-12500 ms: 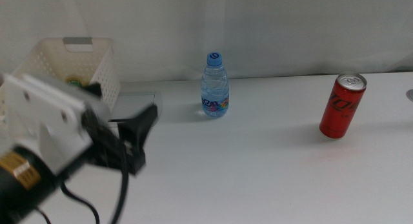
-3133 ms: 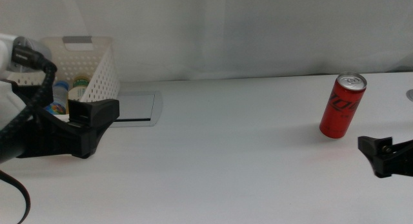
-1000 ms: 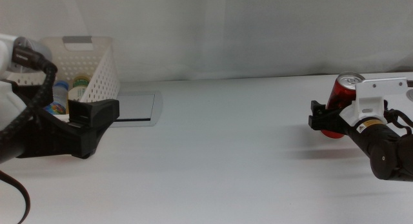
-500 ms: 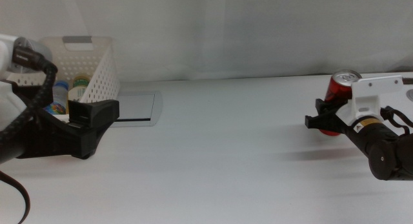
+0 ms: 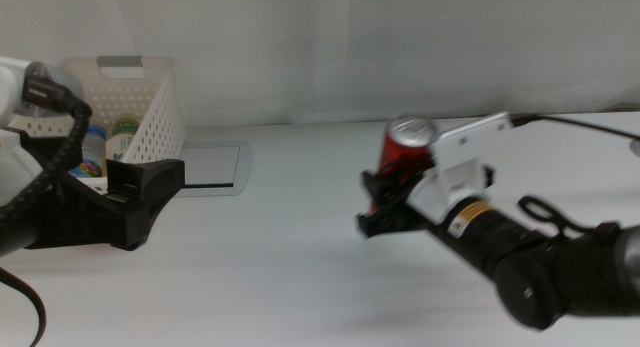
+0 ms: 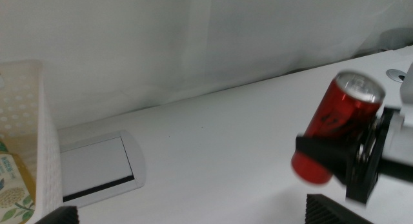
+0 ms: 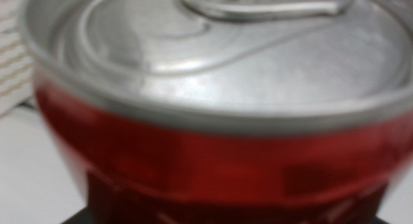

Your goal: Use arms to grab the bottles and put them into the dustbin to the left of the table.

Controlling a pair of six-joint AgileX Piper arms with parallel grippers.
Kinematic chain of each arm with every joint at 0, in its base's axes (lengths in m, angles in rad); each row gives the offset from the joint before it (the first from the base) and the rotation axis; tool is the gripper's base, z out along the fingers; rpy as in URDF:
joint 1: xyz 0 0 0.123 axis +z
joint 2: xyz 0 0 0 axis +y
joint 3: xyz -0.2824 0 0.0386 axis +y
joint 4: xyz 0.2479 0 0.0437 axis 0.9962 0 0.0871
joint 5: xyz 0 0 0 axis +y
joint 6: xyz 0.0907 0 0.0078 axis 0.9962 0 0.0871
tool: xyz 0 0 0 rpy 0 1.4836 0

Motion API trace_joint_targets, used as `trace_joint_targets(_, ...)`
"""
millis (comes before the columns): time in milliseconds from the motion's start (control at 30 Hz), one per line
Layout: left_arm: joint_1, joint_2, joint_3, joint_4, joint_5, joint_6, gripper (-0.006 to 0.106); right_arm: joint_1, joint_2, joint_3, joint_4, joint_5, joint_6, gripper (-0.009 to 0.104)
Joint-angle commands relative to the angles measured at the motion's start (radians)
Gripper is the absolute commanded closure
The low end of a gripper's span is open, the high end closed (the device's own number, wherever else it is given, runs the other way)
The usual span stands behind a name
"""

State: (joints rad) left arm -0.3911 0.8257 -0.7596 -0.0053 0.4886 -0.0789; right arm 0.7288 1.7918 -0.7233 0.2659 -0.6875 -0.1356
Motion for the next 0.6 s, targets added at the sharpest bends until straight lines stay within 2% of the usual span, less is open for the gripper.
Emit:
trace_joint_targets(0,-0.007,-0.004,0.005,-0.009,-0.003,-0.001,0.010,0.061,-0.012,0.000,0.058,-0.030,-0.011,0.098)
trace_joint_targets(100,-0.007,-0.004,0.005,-0.009,-0.001,-0.001,0.012,0.107,0.018,0.000,0.094,-0.027,-0.045,0.098)
trace_joint_targets(300,-0.007,-0.004,0.005,-0.009,0.003,-0.001,0.012,0.116,0.122,0.000,0.092,-0.022,-0.078,0.098)
trace_joint_targets(567,-0.007,-0.004,0.005,-0.009,0.003,-0.001,0.012,0.116,0.139,0.000,0.092,-0.023,-0.073,0.098)
